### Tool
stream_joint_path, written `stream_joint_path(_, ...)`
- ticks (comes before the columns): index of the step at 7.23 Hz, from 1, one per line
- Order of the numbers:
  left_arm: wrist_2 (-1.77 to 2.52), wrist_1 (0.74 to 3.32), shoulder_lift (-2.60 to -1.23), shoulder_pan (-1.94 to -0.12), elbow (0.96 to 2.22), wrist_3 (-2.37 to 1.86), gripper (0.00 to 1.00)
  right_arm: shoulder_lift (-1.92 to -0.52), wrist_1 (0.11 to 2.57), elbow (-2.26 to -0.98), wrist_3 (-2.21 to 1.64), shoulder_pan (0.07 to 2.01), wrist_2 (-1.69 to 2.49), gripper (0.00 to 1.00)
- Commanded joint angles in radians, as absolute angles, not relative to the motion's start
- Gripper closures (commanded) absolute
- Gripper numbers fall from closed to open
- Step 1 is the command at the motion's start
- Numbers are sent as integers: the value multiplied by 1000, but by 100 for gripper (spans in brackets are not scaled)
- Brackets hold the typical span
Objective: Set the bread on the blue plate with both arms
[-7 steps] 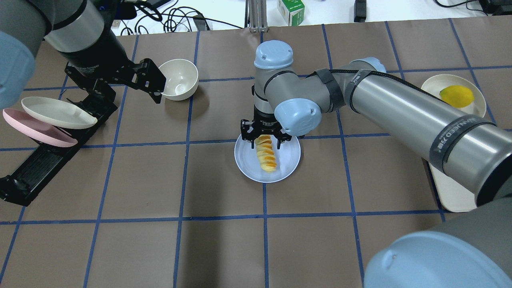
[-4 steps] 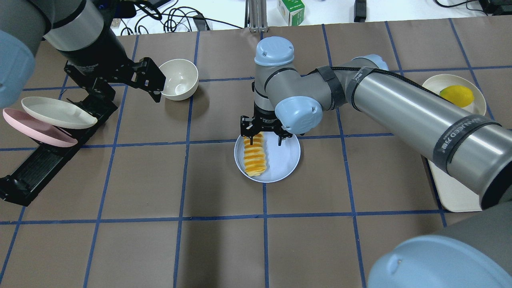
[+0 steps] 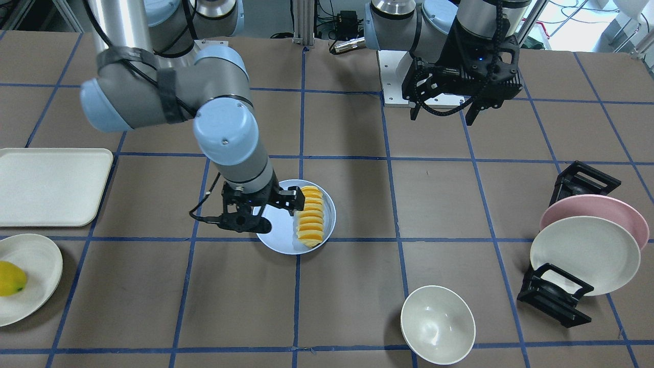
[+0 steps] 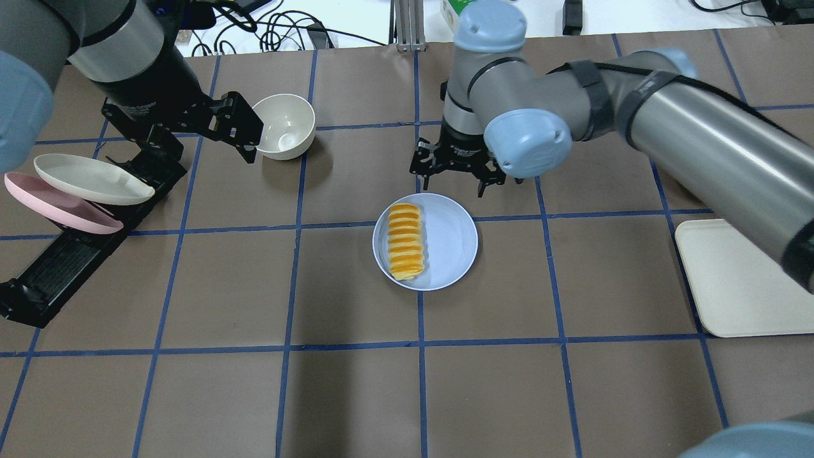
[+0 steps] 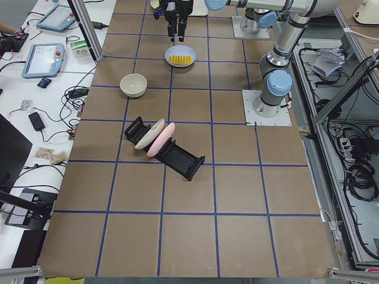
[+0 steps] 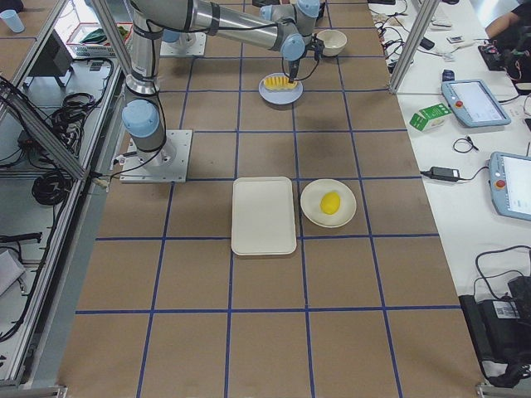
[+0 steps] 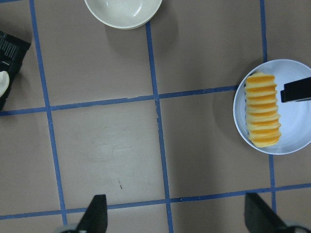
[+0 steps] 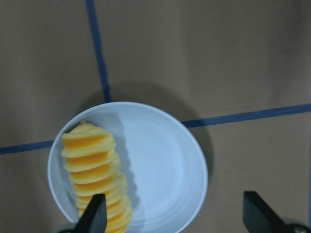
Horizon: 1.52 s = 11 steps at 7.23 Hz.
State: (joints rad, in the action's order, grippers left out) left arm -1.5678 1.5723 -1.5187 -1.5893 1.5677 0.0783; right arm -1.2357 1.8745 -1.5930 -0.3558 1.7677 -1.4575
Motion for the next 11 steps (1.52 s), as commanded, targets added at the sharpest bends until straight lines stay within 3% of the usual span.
stream_joint_path(1, -1568, 1572, -1519, -1589, 1568, 77, 0, -1369, 1752, -1577, -217, 1627, -1519, 0)
stream_joint_path(4, -1568, 1572, -1519, -1589, 1568, 77, 0, -1532, 1636, -1575, -111, 1568, -1520, 0)
stream_joint_path(11, -1569, 1559, -1525, -1589, 1568, 77, 0, -1568, 1588, -1592, -101, 1569, -1536, 0)
